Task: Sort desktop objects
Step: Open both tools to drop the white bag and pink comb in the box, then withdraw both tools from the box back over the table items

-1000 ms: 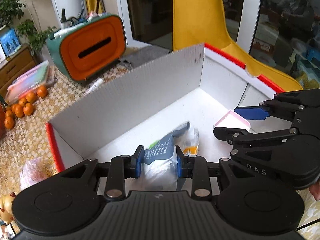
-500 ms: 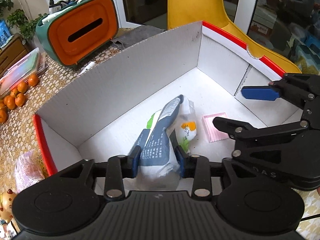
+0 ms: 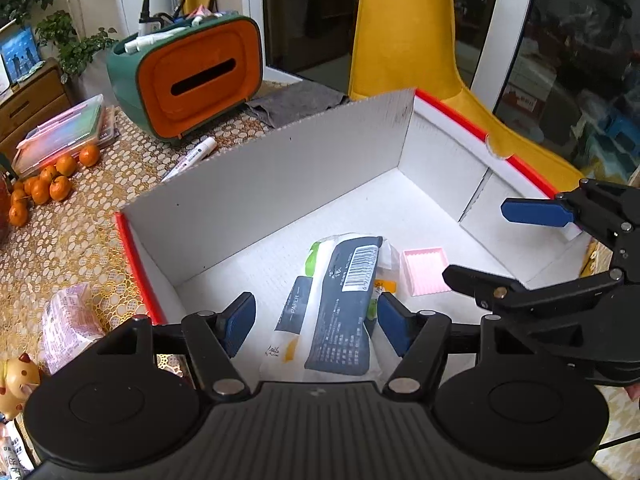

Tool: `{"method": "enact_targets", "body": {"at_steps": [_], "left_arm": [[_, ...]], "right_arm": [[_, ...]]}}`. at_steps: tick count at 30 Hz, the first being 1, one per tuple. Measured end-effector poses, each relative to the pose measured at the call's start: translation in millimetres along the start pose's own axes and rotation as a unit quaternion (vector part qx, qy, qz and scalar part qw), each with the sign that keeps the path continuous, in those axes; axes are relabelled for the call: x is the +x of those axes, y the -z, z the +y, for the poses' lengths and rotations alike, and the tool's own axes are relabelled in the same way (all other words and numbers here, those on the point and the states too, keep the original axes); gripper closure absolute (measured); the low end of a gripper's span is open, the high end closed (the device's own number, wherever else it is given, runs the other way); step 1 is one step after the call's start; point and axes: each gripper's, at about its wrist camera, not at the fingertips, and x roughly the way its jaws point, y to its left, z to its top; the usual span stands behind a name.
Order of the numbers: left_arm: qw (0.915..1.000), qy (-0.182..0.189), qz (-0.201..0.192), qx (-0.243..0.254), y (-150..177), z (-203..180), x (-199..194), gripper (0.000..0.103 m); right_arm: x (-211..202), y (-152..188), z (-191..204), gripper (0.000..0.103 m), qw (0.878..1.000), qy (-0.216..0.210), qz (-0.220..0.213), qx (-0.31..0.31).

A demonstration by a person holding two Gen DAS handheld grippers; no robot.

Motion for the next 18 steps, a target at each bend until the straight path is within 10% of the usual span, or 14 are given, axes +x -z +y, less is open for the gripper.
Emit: {"method": "enact_targets", "body": {"at_steps": [18], "left_arm": [[0.9979, 0.017, -0.059, -0.018, 18, 8, -61, 0.024]], "right_arm": [[-50, -3, 13, 0.012, 0.999, -0.028, -0.047, 0.002]]}}
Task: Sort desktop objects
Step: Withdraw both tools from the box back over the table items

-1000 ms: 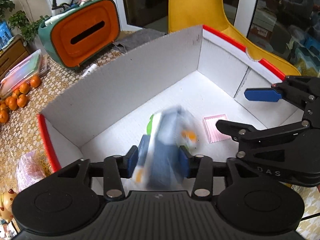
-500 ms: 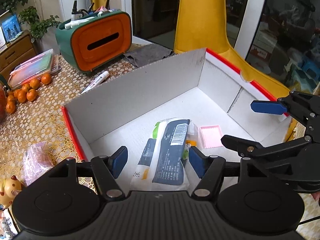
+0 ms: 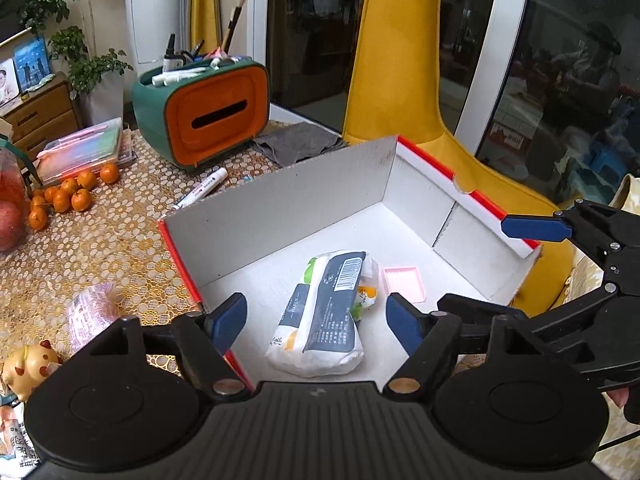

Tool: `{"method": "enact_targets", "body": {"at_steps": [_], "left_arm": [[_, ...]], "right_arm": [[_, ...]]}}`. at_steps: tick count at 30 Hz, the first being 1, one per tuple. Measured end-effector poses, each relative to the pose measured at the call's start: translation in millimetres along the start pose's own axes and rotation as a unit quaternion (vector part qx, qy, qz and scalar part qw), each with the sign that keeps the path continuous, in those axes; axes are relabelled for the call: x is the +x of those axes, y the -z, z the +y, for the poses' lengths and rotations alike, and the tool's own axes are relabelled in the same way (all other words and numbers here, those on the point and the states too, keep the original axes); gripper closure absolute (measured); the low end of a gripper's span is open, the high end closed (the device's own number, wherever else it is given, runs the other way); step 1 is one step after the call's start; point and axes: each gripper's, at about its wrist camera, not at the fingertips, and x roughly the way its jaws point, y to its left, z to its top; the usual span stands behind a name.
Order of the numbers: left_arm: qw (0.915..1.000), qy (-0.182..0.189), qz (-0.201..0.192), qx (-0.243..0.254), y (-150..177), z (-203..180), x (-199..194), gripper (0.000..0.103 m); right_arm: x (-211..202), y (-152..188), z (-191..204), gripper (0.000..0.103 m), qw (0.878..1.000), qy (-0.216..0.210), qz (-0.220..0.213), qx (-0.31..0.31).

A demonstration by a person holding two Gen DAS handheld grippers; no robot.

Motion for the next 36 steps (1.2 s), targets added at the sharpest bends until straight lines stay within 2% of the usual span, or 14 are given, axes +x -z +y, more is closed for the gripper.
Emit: {"method": "enact_targets", "body": {"at_steps": [6, 11, 19, 30, 36], "left_arm": [[0.9998, 0.001, -0.018, -0.009, 9, 8, -23, 0.018], [0.9991, -0.001, -0.036, -0.023, 22, 19, -46, 0.005], [0.9977, -0.021, -0.059, -0.028, 51, 40, -87, 0.005], [0.9925, -0.071, -0.094, -0.034, 94, 67, -134, 0.005], [0.9880, -0.088, -0.112, -0.061, 118, 92, -154, 0.005]], "right_arm": [[-18, -3, 11, 0.005, 1.000, -0.005, -0.027, -0.006], [-30, -5, 23, 0.004, 0.999, -0.013, -0.039, 0.000], [-40, -5, 47, 0.003, 0.999, -0.023, -0.042, 0.004], [-49, -6, 96, 0.003, 0.998, -0.047, -0.043, -0.006], [-52, -7, 127, 0.003, 0.997, -0.056, -0.047, -0.015]]}}
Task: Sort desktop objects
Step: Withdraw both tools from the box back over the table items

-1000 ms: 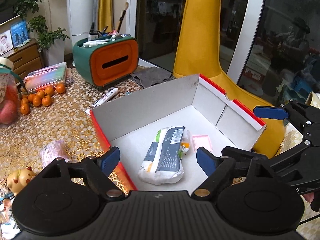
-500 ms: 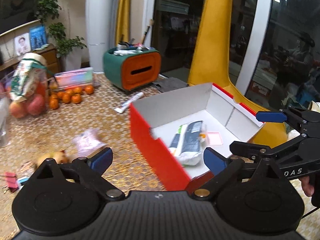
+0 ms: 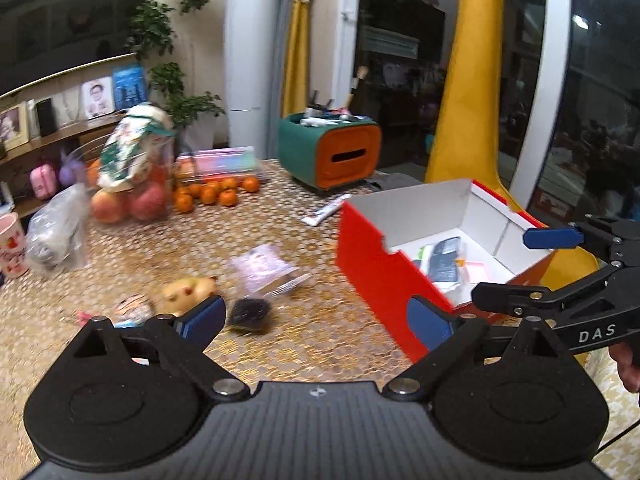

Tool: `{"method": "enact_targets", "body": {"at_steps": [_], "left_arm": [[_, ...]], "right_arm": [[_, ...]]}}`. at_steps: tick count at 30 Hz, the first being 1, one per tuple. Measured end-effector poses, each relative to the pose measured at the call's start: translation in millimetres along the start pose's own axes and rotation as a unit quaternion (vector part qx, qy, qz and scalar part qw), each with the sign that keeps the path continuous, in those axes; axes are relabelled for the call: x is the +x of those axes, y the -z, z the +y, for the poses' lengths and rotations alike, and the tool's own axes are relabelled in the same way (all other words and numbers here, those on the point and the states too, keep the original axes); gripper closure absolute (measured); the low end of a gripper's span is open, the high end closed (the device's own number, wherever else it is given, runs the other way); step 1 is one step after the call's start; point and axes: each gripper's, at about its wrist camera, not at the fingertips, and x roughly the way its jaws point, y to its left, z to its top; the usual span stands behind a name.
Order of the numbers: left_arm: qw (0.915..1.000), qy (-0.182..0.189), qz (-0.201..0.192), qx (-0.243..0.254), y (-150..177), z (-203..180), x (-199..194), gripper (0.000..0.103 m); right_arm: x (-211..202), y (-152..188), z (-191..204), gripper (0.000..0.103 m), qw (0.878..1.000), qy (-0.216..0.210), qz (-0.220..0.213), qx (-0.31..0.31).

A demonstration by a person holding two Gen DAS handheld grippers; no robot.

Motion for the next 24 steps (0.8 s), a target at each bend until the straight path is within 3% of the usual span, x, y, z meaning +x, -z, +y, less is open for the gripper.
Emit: {"method": "enact_targets", "body": {"at_steps": [13, 24], "left_arm": [[0.9973, -0.067, -0.017, -0.022, 36, 67, -23, 0.005], [0.9947, -0.096, 0.007, -0.035, 64, 108, -12, 0.005]], "right_arm": [[10, 8, 77, 0.003, 0.999, -0.017, -0.006, -0.040], [34, 22, 126, 0.003, 0.998, -0.033, 0.007, -0.056]]}}
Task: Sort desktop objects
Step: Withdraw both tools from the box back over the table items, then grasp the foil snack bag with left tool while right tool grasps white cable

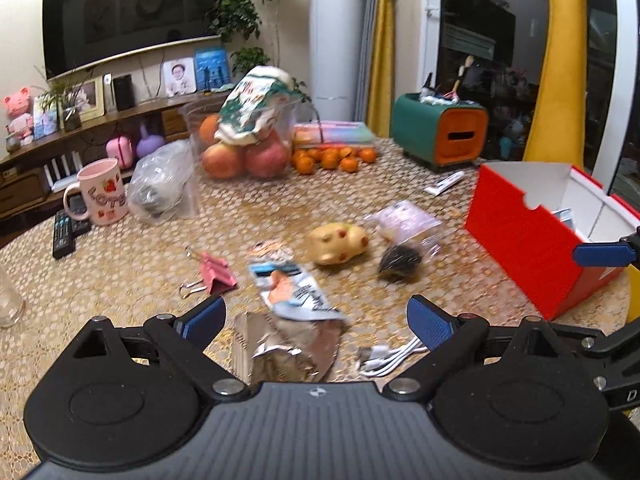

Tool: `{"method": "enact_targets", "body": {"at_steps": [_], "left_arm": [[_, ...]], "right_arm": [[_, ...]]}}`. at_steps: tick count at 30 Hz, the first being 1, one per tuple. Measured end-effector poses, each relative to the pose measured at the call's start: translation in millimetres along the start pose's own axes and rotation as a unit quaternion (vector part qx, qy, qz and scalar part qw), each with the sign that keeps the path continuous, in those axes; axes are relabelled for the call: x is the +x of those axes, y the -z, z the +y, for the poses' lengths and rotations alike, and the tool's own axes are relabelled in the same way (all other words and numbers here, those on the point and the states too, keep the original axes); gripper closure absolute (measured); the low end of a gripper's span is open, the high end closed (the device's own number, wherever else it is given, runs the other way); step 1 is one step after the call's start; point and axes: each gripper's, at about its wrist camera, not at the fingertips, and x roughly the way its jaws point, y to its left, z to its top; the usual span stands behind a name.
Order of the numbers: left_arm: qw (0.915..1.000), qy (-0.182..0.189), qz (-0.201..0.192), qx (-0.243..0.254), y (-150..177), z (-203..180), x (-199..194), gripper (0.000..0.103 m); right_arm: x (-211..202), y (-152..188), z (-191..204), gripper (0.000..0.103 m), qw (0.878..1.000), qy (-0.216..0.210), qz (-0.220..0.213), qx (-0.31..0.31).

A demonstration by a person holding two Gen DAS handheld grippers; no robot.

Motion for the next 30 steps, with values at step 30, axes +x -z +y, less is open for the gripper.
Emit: {"method": "enact_targets", "body": {"at_steps": [30], "left_arm": [[0.9975, 0.005, 0.070, 0.008, 29, 29, 93, 0.005]], "right_arm": [[107, 22, 49, 0.004, 0.997, -0.035, 0.062, 0.015]]}}
